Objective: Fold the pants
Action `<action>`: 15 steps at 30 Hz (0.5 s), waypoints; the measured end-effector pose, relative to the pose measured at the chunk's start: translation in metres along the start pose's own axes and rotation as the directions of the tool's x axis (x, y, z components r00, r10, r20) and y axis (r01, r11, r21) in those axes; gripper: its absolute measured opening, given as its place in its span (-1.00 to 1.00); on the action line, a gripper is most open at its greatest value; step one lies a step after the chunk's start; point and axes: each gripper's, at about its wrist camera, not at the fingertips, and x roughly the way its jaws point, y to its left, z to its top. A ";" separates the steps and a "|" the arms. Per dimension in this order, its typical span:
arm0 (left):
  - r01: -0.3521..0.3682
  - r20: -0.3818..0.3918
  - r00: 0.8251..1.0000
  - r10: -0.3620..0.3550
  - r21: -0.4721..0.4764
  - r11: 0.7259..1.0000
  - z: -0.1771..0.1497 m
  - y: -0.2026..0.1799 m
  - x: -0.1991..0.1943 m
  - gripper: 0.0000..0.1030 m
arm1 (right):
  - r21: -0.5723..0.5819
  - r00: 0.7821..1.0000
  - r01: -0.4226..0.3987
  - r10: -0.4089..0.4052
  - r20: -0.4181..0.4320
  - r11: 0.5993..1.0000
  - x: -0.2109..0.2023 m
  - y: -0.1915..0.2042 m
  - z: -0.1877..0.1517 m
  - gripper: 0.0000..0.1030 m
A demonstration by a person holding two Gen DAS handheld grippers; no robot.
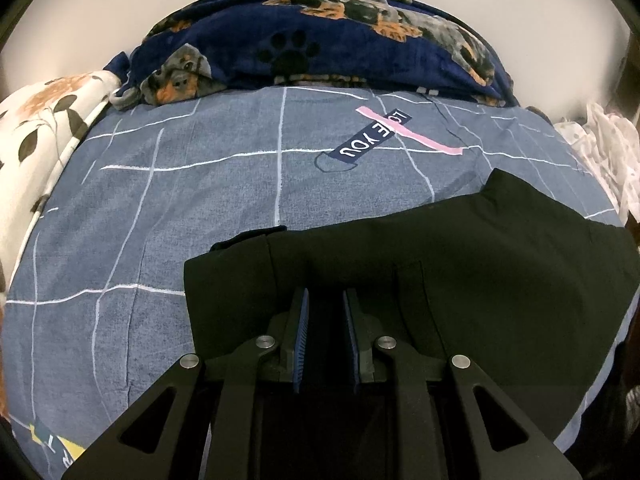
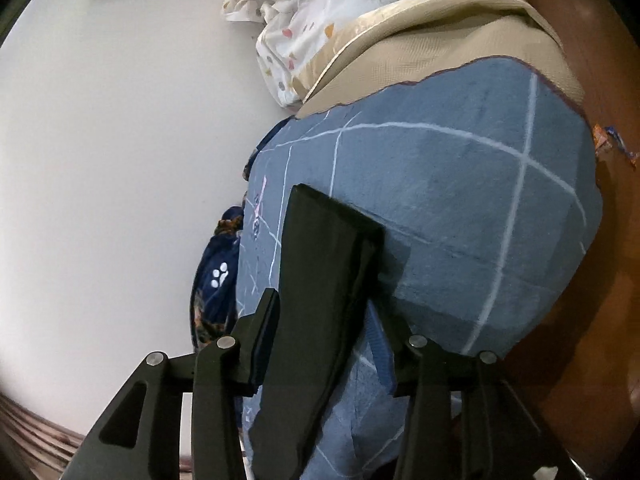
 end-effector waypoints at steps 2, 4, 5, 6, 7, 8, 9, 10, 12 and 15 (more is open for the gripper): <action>0.001 0.001 1.000 -0.001 -0.002 1.000 0.000 0.000 0.000 -0.61 | -0.010 1.000 -0.002 0.002 -0.017 1.000 0.006 0.004 -0.011 -0.15; -0.001 0.001 1.000 0.001 0.002 1.000 0.000 0.000 0.000 -0.61 | -0.016 1.000 -0.001 0.000 -0.027 1.000 0.009 0.005 -0.012 -0.15; 0.000 0.001 1.000 0.000 0.001 1.000 0.000 0.001 0.000 -0.61 | -0.009 1.000 -0.005 0.004 -0.027 1.000 0.010 0.004 -0.019 -0.18; 0.002 0.001 1.000 -0.002 -0.001 1.000 0.000 0.001 0.000 -0.61 | 0.003 1.000 -0.009 0.009 -0.024 1.000 0.010 0.002 -0.018 -0.19; 0.002 0.001 1.000 -0.002 -0.002 1.000 0.000 0.000 0.000 -0.61 | 0.018 1.000 -0.018 0.019 -0.018 1.000 0.008 -0.002 -0.006 -0.19; 0.001 0.001 1.000 -0.001 -0.001 1.000 0.000 0.000 0.000 -0.61 | 0.036 1.000 -0.024 0.024 -0.005 0.999 0.007 -0.003 -0.010 -0.20; 0.000 0.001 1.000 0.000 0.000 1.000 0.000 0.000 0.000 -0.61 | 0.044 1.000 -0.023 0.023 0.001 0.999 0.005 -0.005 -0.009 -0.20; 0.000 0.001 1.000 0.000 0.001 1.000 0.000 0.000 0.000 -0.61 | 0.050 1.000 -0.020 0.020 0.003 0.999 0.004 -0.006 -0.005 -0.19; 0.000 0.002 1.000 0.000 0.000 1.000 0.000 0.000 0.000 -0.61 | 0.028 1.000 0.003 -0.002 -0.023 1.000 0.006 -0.003 -0.009 -0.20; -0.001 0.002 1.000 0.001 -0.001 1.000 0.000 0.000 0.000 -0.61 | -0.066 0.990 0.117 -0.121 -0.066 0.991 0.014 0.008 -0.014 -0.60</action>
